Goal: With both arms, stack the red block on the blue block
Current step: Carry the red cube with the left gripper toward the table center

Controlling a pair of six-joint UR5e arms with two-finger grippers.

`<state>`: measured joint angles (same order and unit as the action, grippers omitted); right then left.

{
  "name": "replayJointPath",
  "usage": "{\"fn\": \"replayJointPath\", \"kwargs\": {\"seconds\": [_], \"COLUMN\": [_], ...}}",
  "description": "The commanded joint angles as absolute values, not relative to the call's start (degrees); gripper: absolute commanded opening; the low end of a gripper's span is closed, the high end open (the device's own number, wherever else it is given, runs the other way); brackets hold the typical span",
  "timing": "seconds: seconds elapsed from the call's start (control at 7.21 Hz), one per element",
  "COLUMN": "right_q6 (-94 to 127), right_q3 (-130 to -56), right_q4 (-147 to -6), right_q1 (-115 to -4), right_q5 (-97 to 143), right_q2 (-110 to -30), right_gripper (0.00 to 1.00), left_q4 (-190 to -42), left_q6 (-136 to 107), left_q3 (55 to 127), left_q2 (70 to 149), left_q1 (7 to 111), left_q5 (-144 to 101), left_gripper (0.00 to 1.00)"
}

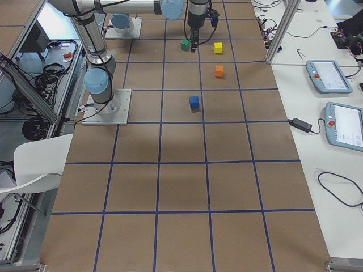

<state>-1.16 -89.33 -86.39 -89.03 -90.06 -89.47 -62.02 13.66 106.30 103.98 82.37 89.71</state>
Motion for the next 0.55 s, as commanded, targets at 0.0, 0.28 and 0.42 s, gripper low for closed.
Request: {"fn": "replayJointPath", "kwargs": {"seconds": [0.0,0.28,0.42], "right_q6": [-1.2,-1.2,-1.2], "right_q3": [-89.8,-90.2,-90.2], "right_q4": [-86.4,-86.4,-86.4], "right_q1": [-89.0,-89.0,-89.0], "right_q5": [-89.9,-90.0,-90.0], "right_q2": [-89.5,-89.5,-89.6], "right_gripper": [1.00,1.00,1.00], "left_q4": [-67.0,-63.3,-61.3], "left_q6": [3.8,-16.1,-23.1], "left_q3": [99.5,98.8,99.1], "left_q2": [103.7,106.1,107.9], "left_q1": [95.1,106.4,111.0], "left_q5": [88.9,88.8,88.7], "left_gripper": [0.00,0.00,0.00]}}
